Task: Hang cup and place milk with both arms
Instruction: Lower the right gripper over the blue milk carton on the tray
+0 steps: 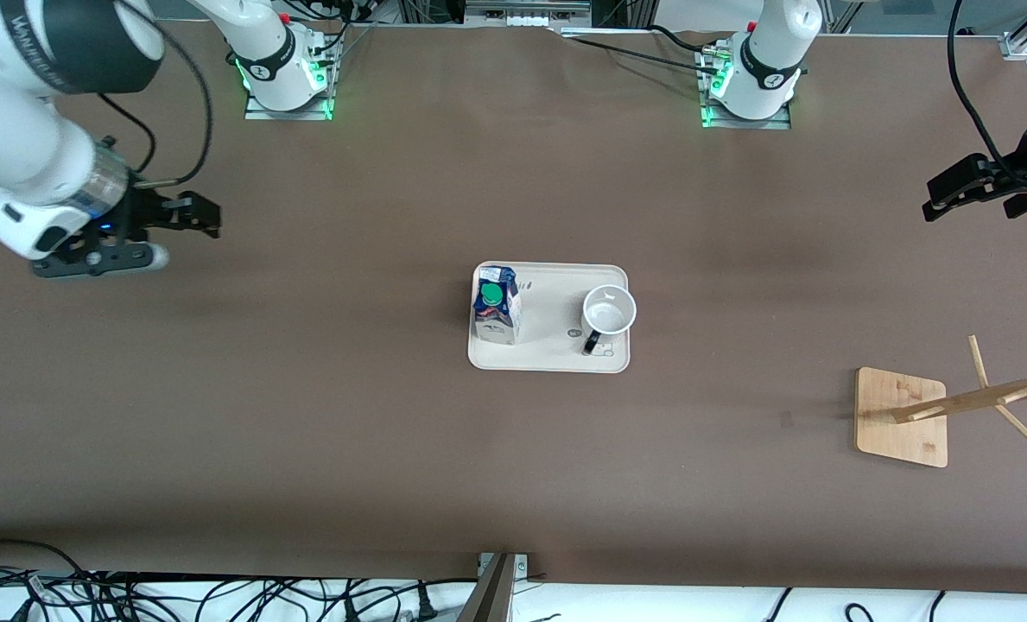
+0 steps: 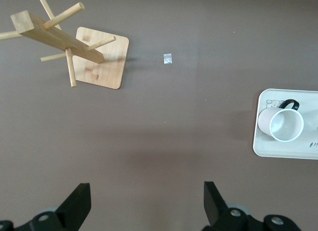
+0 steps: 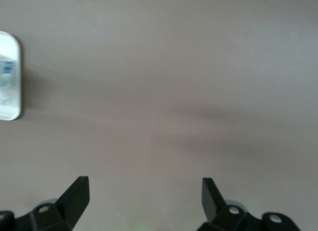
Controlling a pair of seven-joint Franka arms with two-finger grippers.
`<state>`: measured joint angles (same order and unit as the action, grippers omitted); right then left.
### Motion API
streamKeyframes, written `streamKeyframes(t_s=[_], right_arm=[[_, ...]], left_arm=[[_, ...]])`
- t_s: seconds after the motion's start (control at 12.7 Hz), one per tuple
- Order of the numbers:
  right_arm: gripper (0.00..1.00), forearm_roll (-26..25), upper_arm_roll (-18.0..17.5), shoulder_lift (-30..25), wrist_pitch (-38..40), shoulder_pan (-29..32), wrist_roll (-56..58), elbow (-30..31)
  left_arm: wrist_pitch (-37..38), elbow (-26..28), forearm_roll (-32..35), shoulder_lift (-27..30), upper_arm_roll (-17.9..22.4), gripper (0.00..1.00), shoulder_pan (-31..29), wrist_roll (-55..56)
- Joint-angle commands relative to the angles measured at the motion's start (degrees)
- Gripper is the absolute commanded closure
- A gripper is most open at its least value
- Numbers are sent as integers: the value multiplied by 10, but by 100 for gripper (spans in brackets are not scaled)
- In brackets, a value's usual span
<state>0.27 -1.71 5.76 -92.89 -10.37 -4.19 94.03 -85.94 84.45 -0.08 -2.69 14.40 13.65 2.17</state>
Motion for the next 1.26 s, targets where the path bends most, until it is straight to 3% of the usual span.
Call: streamKeyframes(t_s=[0.0, 0.32, 0.63, 0.95, 1.18], right_arm=[[0, 39, -9, 20, -19, -45, -118, -22], [0, 39, -9, 124, -90, -174, -311, -92], [0, 36, -7, 244, -141, -249, -455, -194], [0, 32, -7, 284, -205, -274, -495, -194], [0, 31, -7, 297, -211, -282, -504, -193]], left_arm=[[7, -13, 1, -6, 2, 0, 2, -5], [9, -14, 2, -12, 3, 0, 2, -11], [5, -13, 3, -13, 4, 0, 1, -6], [-3, -14, 3, -31, 2, 0, 5, -6], [-12, -13, 2, -31, -1, 0, 8, -15]])
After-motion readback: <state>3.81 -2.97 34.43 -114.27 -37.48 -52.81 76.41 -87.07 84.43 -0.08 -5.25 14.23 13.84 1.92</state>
